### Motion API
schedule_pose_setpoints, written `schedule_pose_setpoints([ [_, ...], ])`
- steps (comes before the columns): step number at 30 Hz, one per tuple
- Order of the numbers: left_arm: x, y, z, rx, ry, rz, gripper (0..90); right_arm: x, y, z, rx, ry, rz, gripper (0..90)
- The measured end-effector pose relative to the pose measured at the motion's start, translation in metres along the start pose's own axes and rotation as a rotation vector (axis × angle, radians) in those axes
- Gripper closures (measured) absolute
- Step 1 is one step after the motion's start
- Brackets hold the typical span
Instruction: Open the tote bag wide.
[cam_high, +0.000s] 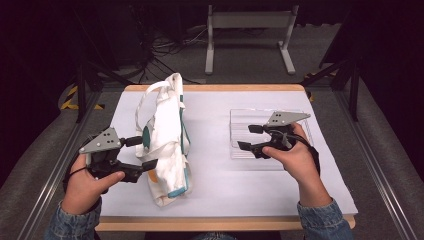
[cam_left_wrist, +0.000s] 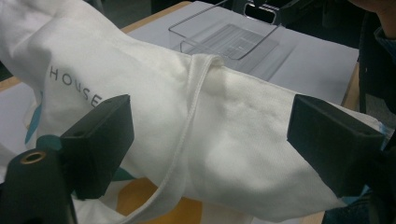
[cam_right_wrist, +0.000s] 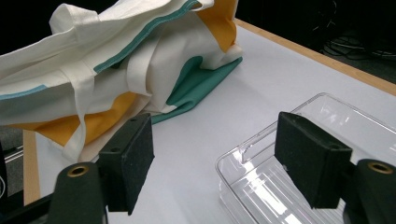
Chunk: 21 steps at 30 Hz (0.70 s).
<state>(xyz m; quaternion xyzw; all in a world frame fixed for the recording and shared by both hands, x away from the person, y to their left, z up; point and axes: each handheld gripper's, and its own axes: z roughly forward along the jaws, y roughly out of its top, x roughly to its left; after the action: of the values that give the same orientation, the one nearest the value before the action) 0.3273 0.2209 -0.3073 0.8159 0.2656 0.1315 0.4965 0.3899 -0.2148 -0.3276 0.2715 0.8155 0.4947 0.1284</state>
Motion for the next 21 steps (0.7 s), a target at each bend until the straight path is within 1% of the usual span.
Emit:
schedule_pose_setpoints([
  [1, 0.0, 0.001, 0.003, -0.005, -0.001, -0.002, 16.1, 0.0, 0.0, 0.0, 0.001, 0.002, 0.0, 28.2],
  [3, 0.0, 0.002, 0.007, -0.011, 0.013, 0.006, 18.0, 0.0, -0.001, 0.002, 0.008, 0.002, 0.002, 28.1],
  [6, 0.001, 0.002, 0.011, -0.013, 0.02, 0.008, 20.3, 0.001, -0.001, 0.004, 0.014, 0.006, 0.001, 28.1],
  [7, 0.001, 0.002, 0.014, -0.014, 0.032, 0.006, 21.8, 0.001, -0.001, 0.005, 0.017, 0.008, 0.0, 28.1],
  [9, 0.0, 0.002, 0.019, -0.009, 0.056, 0.014, 28.3, 0.003, -0.002, 0.007, 0.026, 0.01, -0.004, 28.3],
  [12, 0.0, 0.002, 0.026, -0.01, 0.051, 0.016, 32.9, 0.004, -0.002, 0.01, 0.035, 0.019, -0.008, 28.4],
  [16, 0.0, 0.002, 0.032, 0.008, 0.074, 0.037, 38.4, 0.006, -0.004, 0.015, 0.049, 0.03, -0.004, 29.2],
  [18, 0.0, 0.002, 0.034, 0.005, 0.084, 0.045, 40.8, 0.006, -0.005, 0.016, 0.056, 0.033, -0.002, 29.5],
  [19, 0.0, 0.002, 0.035, 0.007, 0.09, 0.049, 44.4, 0.007, -0.006, 0.017, 0.061, 0.034, -0.004, 29.7],
  [21, 0.0, 0.001, 0.037, 0.025, 0.094, 0.062, 50.5, 0.009, -0.006, 0.018, 0.065, 0.039, -0.006, 30.6],
])
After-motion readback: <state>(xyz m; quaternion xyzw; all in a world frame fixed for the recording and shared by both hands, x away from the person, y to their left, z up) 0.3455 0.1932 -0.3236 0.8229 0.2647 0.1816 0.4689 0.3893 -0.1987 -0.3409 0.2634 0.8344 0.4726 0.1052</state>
